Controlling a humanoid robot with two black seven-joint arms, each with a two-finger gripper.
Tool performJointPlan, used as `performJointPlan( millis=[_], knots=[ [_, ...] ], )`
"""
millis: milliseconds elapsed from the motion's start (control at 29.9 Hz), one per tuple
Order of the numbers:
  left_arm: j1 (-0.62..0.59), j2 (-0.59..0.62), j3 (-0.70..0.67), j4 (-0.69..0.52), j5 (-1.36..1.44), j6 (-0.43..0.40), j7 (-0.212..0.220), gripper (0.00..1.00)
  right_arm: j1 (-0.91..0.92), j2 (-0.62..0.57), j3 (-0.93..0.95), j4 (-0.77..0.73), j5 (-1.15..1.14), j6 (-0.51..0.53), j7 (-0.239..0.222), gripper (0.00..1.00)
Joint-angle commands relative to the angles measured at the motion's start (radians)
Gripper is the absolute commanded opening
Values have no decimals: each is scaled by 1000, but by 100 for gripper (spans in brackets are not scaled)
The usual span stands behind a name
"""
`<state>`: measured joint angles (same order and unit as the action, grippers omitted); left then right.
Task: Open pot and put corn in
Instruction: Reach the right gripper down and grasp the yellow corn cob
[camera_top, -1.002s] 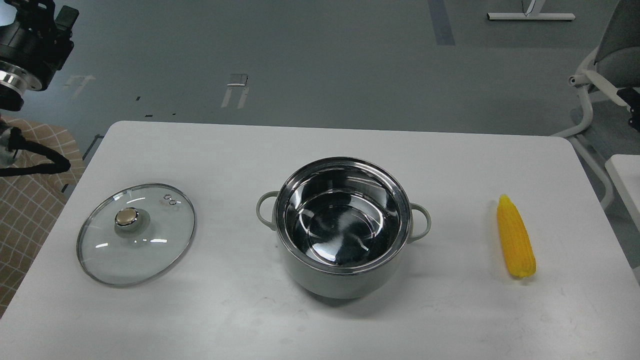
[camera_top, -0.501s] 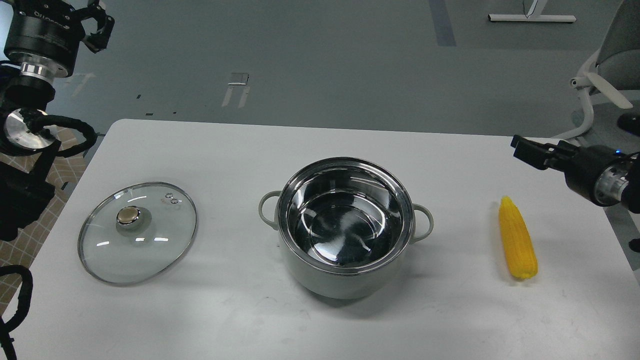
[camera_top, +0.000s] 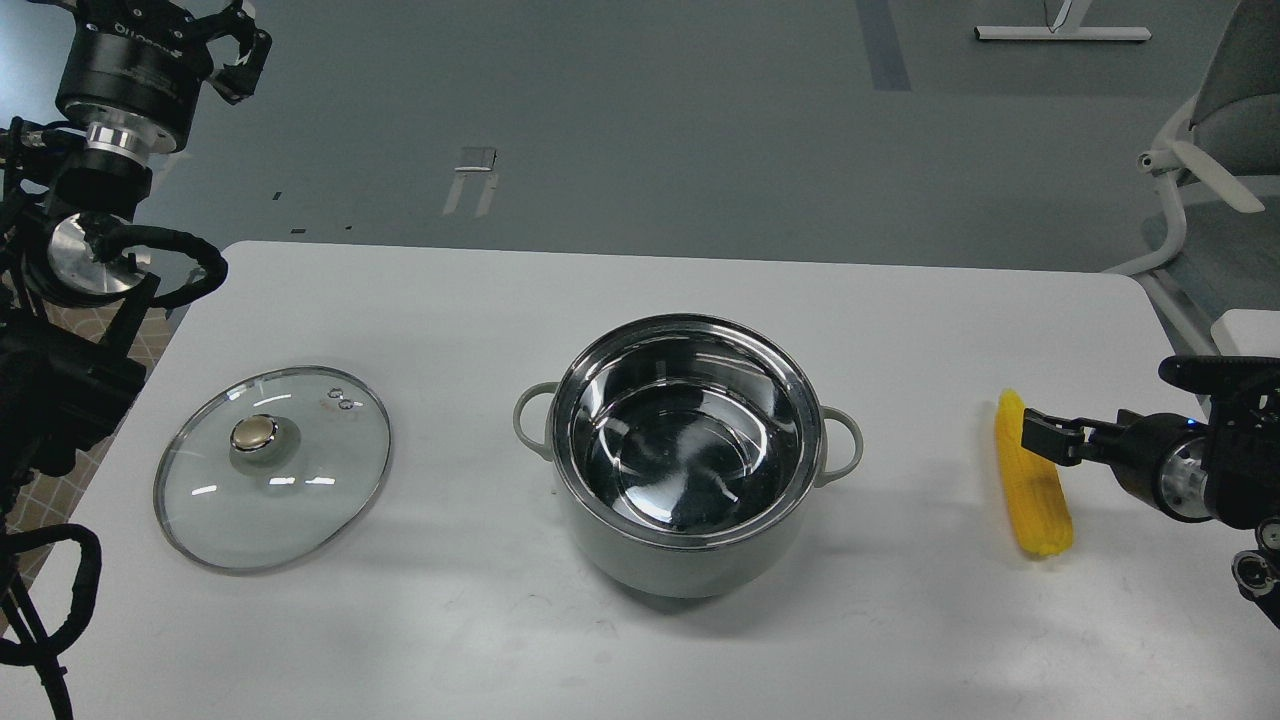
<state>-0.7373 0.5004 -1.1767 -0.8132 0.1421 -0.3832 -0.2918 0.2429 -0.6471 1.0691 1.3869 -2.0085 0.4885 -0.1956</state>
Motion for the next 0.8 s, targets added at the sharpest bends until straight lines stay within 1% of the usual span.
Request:
performJointPlan(
  millis=[0,267,601,768],
  knots=[
    [-1,-5,-1,-1,1,1,-1,97,-13,10,-21,-28,-1,0,-30,95],
    [-2,-16,-3,-3,2,6,-4,97,-19,55,-23,-37,0,0,-30,93],
    [-10,-26,-3,-3,2,6,-4,97,-13,44,-20,0,2,0,-30,93],
    [-16,-26,-3,-3,2,6,-4,97,-11,72,-24,-15,0,0,-30,93]
  ],
)
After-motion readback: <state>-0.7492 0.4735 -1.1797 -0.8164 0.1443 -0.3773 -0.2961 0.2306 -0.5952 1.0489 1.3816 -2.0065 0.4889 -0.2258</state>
